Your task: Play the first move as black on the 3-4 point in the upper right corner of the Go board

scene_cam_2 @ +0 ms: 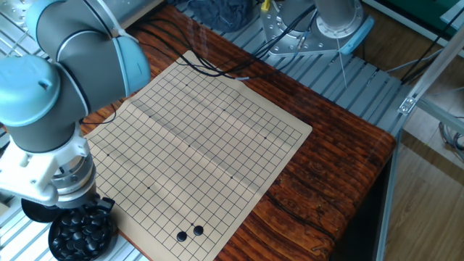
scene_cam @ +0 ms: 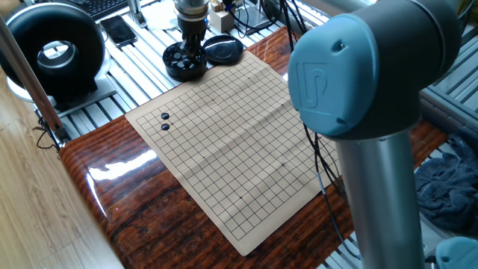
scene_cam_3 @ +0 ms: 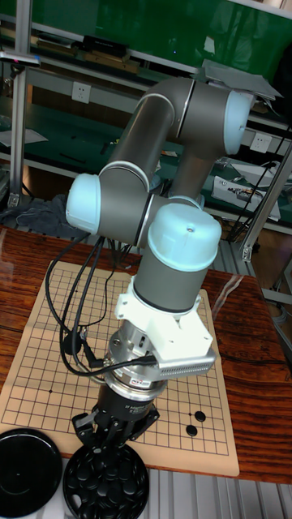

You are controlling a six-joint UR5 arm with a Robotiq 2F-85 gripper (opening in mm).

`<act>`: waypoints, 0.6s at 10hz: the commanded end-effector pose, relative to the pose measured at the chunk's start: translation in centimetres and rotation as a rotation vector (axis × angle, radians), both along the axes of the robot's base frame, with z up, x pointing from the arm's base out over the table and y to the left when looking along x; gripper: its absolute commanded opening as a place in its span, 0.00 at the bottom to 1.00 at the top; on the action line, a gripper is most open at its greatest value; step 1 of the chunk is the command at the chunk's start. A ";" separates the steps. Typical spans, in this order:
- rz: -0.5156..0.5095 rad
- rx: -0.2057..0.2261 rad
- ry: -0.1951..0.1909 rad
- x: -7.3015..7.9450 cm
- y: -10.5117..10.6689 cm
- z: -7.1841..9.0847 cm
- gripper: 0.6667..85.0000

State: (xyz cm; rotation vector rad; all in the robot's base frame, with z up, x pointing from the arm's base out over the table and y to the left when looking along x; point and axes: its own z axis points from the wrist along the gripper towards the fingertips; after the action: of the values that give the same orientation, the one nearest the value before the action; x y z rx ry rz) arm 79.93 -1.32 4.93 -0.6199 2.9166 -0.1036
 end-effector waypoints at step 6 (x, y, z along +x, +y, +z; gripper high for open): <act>0.002 0.038 -0.010 1.0 0.2 -0.8 0.26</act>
State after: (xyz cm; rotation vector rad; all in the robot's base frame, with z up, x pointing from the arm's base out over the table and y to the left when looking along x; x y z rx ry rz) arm 80.68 -1.26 4.30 -0.6205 2.9047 -0.0784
